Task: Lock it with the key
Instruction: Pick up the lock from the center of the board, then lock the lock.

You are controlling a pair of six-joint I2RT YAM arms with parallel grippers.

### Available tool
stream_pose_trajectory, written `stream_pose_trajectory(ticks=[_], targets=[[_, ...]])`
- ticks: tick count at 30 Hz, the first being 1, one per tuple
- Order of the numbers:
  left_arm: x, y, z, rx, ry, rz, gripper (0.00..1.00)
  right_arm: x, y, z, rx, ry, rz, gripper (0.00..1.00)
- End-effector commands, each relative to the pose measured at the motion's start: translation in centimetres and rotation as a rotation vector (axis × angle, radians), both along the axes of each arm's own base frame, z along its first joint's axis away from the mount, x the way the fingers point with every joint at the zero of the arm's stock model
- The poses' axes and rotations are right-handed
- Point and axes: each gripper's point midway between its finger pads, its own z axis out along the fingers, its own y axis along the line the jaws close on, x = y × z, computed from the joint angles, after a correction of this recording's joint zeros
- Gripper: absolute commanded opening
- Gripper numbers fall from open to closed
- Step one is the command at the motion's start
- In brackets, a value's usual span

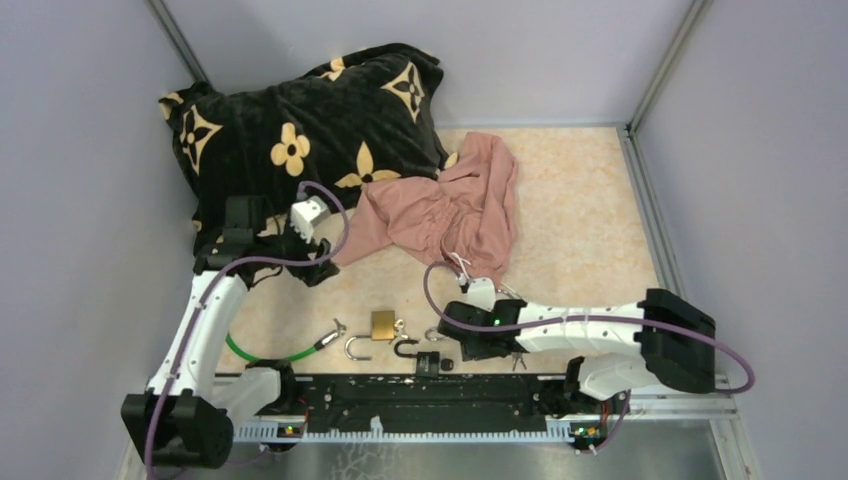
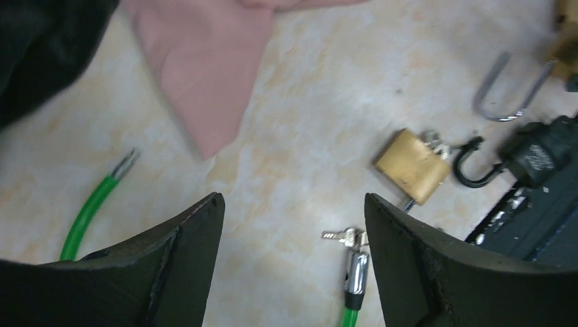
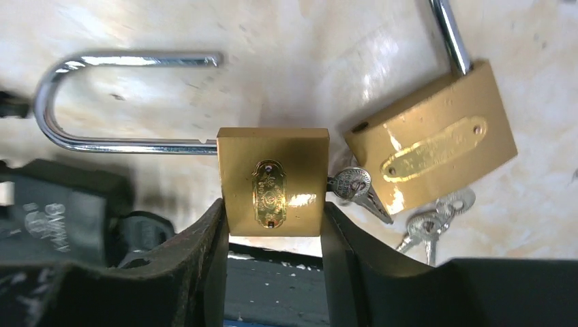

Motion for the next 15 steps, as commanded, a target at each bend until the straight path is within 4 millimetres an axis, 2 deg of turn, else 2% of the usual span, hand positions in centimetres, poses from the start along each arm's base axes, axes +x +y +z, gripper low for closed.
stream_pose_trajectory(ticks=[1, 4, 8, 11, 13, 15], targets=[[-2.0, -6.0, 3.9, -0.044, -0.07, -0.287, 0.79, 4.2, 3.6, 4.7, 0.214, -0.21, 0.043, 0.0], [-4.4, -7.6, 4.5, 0.015, -0.132, -0.478, 0.71, 5.4, 3.9, 4.9, 0.311, -0.218, 0.034, 0.0], [-6.6, -8.6, 4.9, 0.114, -0.265, -0.683, 0.76, 6.5, 4.8, 5.7, 0.432, -0.269, 0.044, 0.0], [-7.8, -12.9, 4.9, -0.021, -0.307, -0.784, 0.82, 7.5, 5.4, 6.7, 0.469, -0.32, 0.053, 0.0], [-8.6, -16.4, 4.3, -0.11, -0.25, -0.814, 0.85, 8.1, 6.0, 7.5, 0.472, -0.353, 0.078, 0.0], [-9.8, -19.0, 3.5, -0.17, -0.185, -0.877, 0.87, 8.5, 6.5, 8.6, 0.48, -0.382, 0.106, 0.0]])
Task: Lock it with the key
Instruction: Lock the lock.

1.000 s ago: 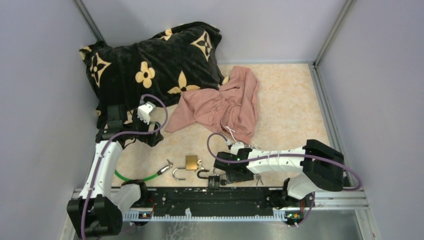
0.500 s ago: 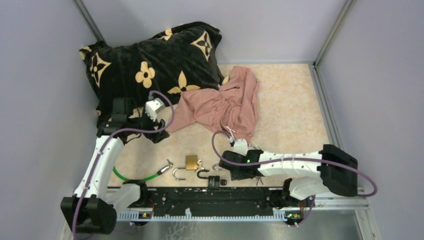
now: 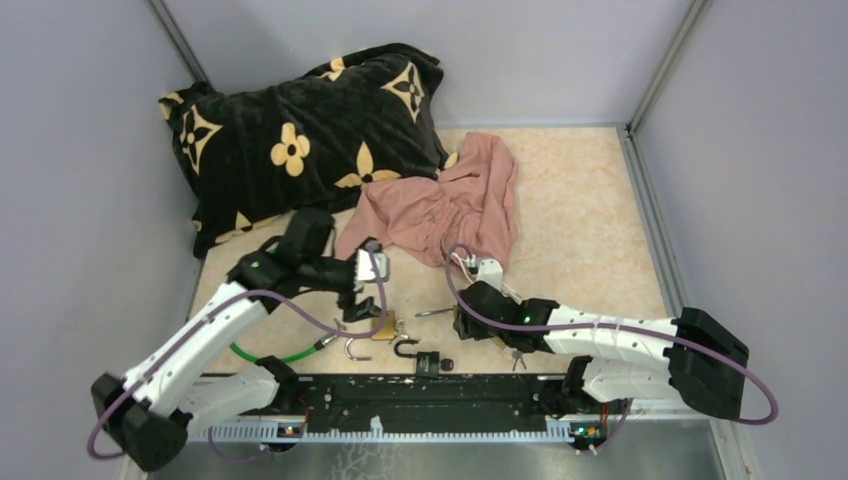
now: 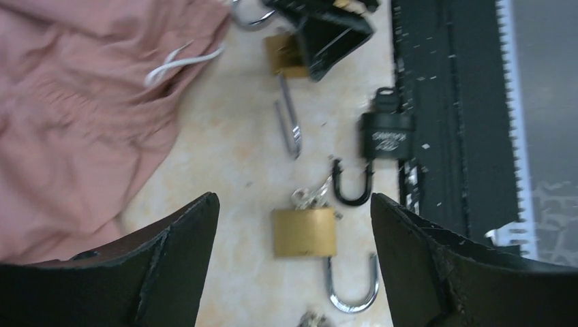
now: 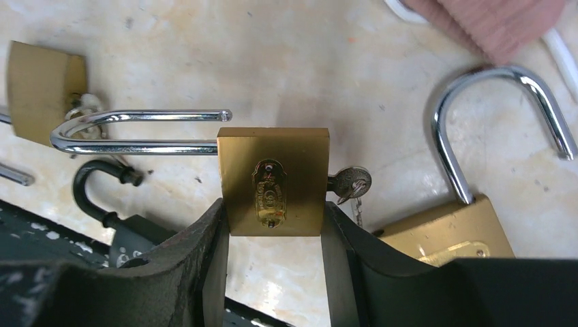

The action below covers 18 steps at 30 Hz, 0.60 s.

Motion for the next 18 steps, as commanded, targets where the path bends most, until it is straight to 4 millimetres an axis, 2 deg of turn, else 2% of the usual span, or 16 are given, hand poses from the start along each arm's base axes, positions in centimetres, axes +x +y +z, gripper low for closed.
stream_pose_trajectory(ticks=[1, 3, 7, 9, 12, 18], targets=[[-1.8, -6.0, -1.3, -0.101, 0.133, -0.146, 0.89, 3.3, 4.7, 6.8, 0.196, -0.194, 0.057, 0.0], [-1.9, -6.8, -1.9, -0.127, 0.152, -0.149, 0.92, 3.6, 5.1, 8.3, 0.216, -0.23, 0.078, 0.0], [-1.7, -6.9, -2.5, -0.158, 0.105, -0.141, 0.95, 4.2, 5.9, 11.3, 0.266, -0.294, 0.1, 0.0], [-0.4, -6.9, -3.1, -0.146, 0.084, -0.073, 0.94, 4.3, 6.3, 12.1, 0.289, -0.31, 0.109, 0.0], [1.5, -6.9, -3.9, -0.141, 0.059, 0.03, 0.88, 4.3, 6.9, 12.8, 0.309, -0.315, 0.121, 0.0], [2.1, -6.0, -5.6, -0.11, 0.037, 0.086, 0.66, 4.2, 7.3, 13.6, 0.332, -0.323, 0.137, 0.0]])
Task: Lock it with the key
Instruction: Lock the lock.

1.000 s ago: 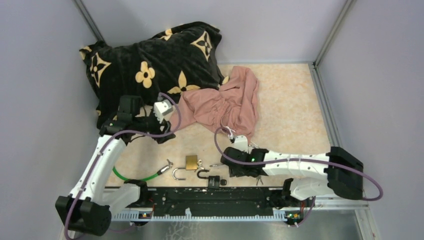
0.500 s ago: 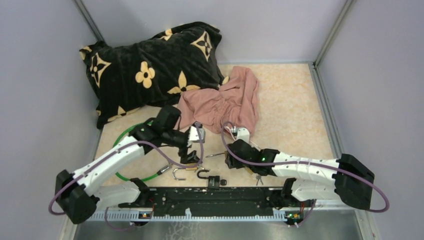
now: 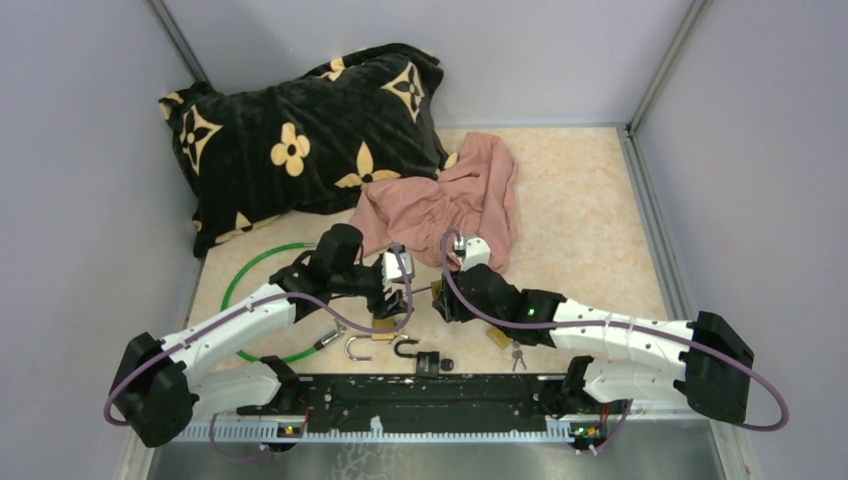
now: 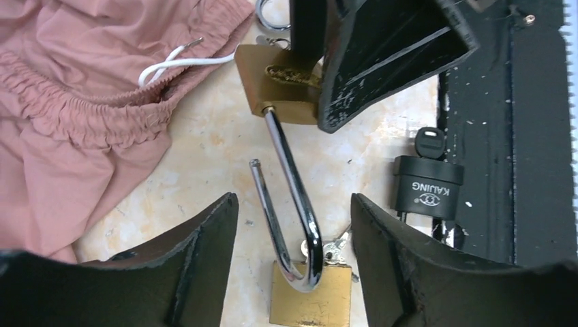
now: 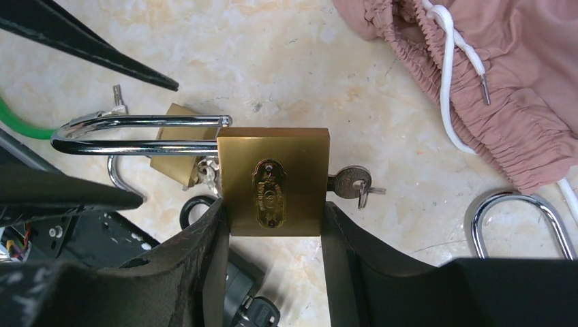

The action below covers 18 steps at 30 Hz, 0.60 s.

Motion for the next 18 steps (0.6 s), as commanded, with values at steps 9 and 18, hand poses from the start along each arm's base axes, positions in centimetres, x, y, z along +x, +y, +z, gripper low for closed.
stream_pose_trajectory(ticks=[9, 18], targets=[[1.6, -0.3, 1.6, -0.046, -0.075, 0.069, 0.0, 0.9, 3.1, 7.2, 0.204, -0.136, 0.076, 0.0], [-0.6, -0.8, 9.2, -0.272, -0.006, 0.087, 0.0, -0.2, 0.3, 8.6, 0.099, -0.282, 0.202, 0.94]])
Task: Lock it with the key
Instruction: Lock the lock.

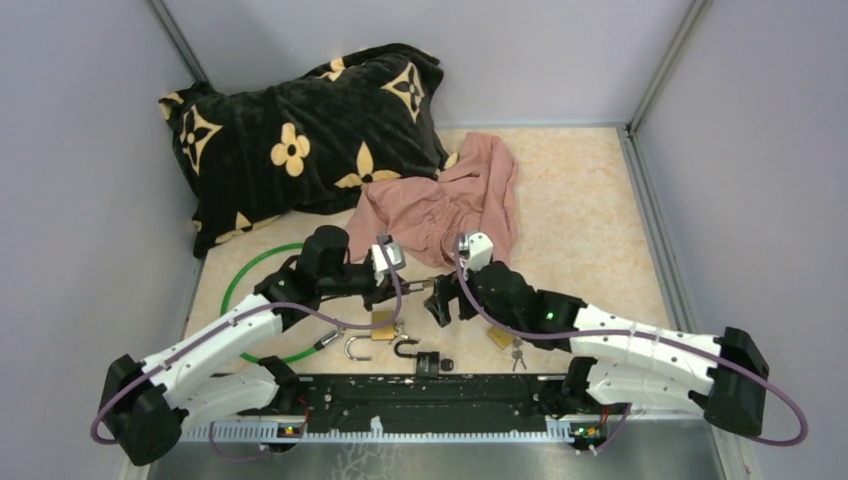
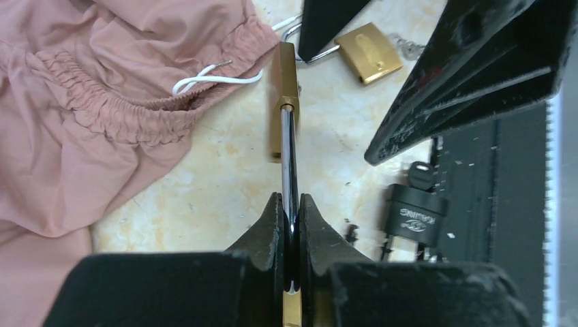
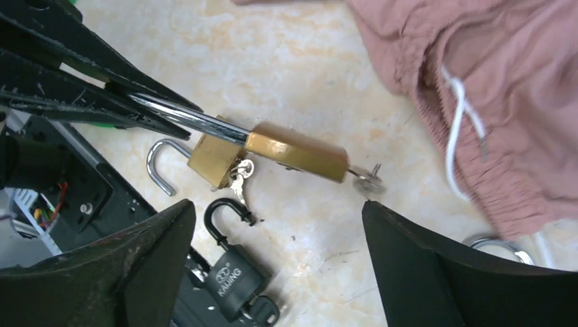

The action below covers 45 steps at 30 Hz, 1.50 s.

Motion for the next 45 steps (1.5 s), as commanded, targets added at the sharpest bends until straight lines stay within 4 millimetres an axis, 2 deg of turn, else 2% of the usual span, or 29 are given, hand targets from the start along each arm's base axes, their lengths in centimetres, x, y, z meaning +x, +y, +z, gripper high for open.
stream_pose_trajectory(ticks=[1, 8, 11, 16, 19, 23, 26, 32, 35, 38, 40, 43, 45], targets=[[-1.9, -1.0, 7.5, -0.22, -0.019, -0.05, 0.0, -0.4, -0.4, 5.9, 0.063, -0.203, 0.126, 0.98], [-4.7, 0.5, 10.2, -0.346, 0.05, -0.102, 0.0, -2.0, -2.2, 9.9, 0.305, -0.294, 0.37, 0.98], [-5.0, 1.0, 11.7, -0.405, 0.027, -0.113, 0.0, -1.4, -2.5, 10.8, 0.354, -0.337, 0.41, 0.98], [-5.4, 2.2, 13.1, -0.487, 0.045, -0.108, 0.0, -1.6, -0.9, 12.4, 0.393, -0.368, 0.513, 0.98], [-5.8, 2.8, 13.0, -0.529, 0.073, -0.099, 0.0, -2.7, 0.5, 13.4, 0.449, -0.362, 0.622, 0.97], [-5.8, 3.5, 12.4, -0.553, 0.094, -0.076, 0.0, -3.3, 1.3, 13.8, 0.415, -0.399, 0.706, 0.98], [-6.3, 3.5, 12.6, -0.546, 0.065, -0.114, 0.0, -2.7, 1.8, 14.0, 0.374, -0.419, 0.695, 0.9], [-6.9, 3.4, 12.6, -0.539, 0.053, -0.165, 0.0, -4.0, 3.8, 14.0, 0.367, -0.43, 0.789, 0.77], [-7.2, 3.4, 12.7, -0.543, 0.055, -0.18, 0.0, -4.3, 4.2, 13.7, 0.375, -0.403, 0.822, 0.6], [-7.4, 3.4, 12.9, -0.546, 0.053, -0.19, 0.0, -4.9, 4.4, 14.1, 0.407, -0.388, 0.849, 0.39], [-7.4, 3.4, 12.9, -0.546, 0.05, -0.195, 0.0, -5.1, 4.4, 14.4, 0.427, -0.389, 0.853, 0.29], [-7.5, 3.3, 12.5, -0.538, 0.05, -0.203, 0.0, -5.4, 4.4, 14.7, 0.456, -0.384, 0.856, 0.25], [-7.5, 3.2, 12.1, -0.53, 0.058, -0.206, 0.0, -5.6, 4.4, 14.8, 0.475, -0.376, 0.861, 0.31]])
